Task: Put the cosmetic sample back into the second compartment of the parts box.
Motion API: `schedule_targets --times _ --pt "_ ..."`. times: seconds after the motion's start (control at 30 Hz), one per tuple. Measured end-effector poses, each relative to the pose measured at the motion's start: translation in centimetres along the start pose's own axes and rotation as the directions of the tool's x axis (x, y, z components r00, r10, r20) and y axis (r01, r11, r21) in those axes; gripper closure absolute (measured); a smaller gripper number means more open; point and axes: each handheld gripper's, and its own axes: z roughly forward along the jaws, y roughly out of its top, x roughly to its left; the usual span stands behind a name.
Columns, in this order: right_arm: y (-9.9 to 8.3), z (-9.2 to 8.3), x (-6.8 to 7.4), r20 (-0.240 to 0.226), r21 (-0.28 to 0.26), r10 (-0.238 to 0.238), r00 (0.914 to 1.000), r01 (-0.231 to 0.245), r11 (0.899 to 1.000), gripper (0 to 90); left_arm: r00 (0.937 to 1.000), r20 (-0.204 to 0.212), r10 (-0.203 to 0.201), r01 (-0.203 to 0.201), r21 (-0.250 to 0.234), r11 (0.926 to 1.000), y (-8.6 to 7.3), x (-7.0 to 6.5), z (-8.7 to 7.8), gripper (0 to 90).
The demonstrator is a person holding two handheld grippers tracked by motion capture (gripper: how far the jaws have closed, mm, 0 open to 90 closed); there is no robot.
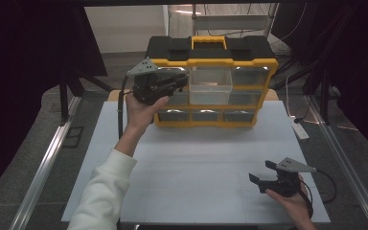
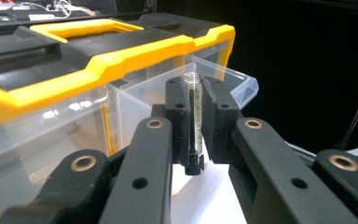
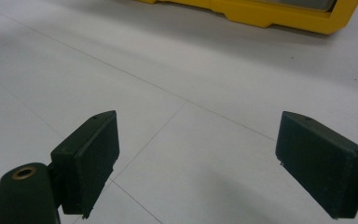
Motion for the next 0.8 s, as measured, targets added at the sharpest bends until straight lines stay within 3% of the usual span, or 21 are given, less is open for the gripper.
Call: schedule_targets --times 0.53,0.8 --pt "0.0 0.0 -0.1 -0.003 -0.001 0.003 1.0000 -0.003 1.000 13.7 0.9999 -0.009 0.015 -0.015 0.002 0.9999 2.3 0.3 3.5 80.8" --pt "-0.1 0.0 -0.2 -0.006 0.000 0.005 1.0000 -0.005 1.000 13.7 0.9996 -0.012 0.027 -0.026 0.027 0.9993 2.9 0.0 5.7 80.7"
